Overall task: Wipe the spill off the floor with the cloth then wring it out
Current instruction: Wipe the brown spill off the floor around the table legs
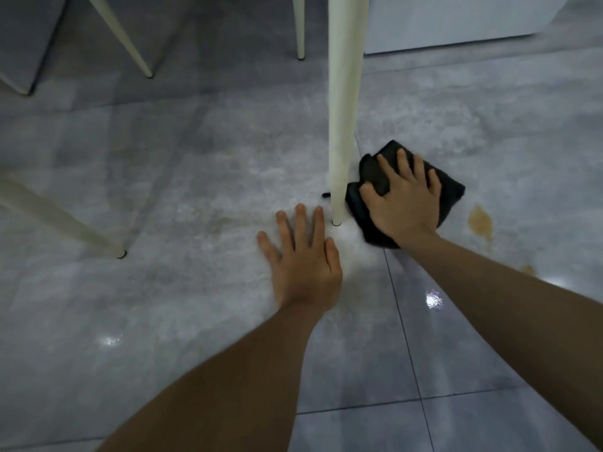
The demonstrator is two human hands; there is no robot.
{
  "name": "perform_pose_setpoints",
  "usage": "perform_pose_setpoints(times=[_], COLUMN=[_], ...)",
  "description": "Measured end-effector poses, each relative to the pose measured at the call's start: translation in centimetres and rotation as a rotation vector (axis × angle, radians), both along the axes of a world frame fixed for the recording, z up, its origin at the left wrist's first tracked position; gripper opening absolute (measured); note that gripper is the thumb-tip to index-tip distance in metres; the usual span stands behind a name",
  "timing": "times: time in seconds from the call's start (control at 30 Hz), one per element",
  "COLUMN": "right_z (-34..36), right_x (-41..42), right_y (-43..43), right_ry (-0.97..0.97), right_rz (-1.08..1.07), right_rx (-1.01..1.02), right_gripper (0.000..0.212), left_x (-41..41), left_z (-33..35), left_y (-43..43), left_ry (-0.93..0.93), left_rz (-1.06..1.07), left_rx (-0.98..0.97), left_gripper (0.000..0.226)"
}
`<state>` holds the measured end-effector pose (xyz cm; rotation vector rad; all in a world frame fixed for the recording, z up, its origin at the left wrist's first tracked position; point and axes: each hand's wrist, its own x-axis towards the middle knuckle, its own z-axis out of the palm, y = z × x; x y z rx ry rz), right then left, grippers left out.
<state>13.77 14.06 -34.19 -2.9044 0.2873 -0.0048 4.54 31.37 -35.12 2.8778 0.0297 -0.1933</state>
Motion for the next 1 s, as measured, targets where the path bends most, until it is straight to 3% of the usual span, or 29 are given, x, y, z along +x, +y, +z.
perform_pose_setpoints(times=[0.13,0.33,0.57,0.73,0.8,1.0], right_z=[0.1,0.1,0.0,-0.1,-0.1,-0.1], right_x=[3.1,-1.9,-0.6,-9.4,-12.1,-7.5], right_y=[2.6,1.6,0.9,0.5,-1.9,-2.9], right_ry=[-0.006,-0.029,0.054,-0.076,-0.046,0.041], right_rz=[-0.128,0.086,-0.070,0.132,0.161,-0.079], right_rx=[0.030,-0.005,-0.025,-0.016,-0.015,-0.017], right_gripper=[0.073,0.067,0.073,0.066,0.066,0.072], left_x=[0.1,0.3,0.2,0.2,0.2,0.6], left_z=[0.0,0.0,0.1,0.1,0.2,0.4], left_y=[-0.1,-0.2,-0.1,0.0,0.0,-0.4], left_ry=[0.000,0.018,0.025,0.049,0.040,0.027], left_rz=[0.012,0.001,-0.009,-0.016,-0.010,0.001], left_rx=[-0.005,0.045,0.038,0.069,0.079,0.086], left_gripper=[0.062,0.062,0.062,0.062,0.062,0.056])
